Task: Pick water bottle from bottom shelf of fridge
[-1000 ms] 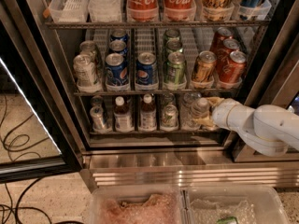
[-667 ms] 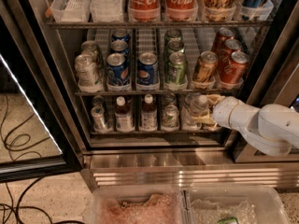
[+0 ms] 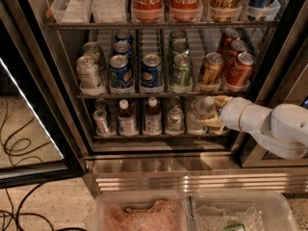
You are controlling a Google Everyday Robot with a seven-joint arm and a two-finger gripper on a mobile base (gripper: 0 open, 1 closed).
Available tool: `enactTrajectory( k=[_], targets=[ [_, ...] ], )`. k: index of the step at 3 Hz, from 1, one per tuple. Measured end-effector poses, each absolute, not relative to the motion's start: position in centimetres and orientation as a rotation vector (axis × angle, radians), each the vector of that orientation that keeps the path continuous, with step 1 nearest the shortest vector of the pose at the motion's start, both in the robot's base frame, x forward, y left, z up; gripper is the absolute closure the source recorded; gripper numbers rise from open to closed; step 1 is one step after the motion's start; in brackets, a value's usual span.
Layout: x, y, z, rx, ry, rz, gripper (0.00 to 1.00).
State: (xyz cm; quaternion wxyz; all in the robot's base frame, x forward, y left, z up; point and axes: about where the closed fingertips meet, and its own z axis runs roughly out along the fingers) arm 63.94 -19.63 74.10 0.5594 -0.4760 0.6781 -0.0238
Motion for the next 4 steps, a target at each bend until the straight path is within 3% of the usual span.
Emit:
enactTrajectory(
  k=[2,4],
  targets=[
    [61.6,-18.1,73.9,-1.214,1.505,0.016,1.0],
    [52.0,-16.3,70.8,-1.147,1.586,0.091,1.0]
  ],
)
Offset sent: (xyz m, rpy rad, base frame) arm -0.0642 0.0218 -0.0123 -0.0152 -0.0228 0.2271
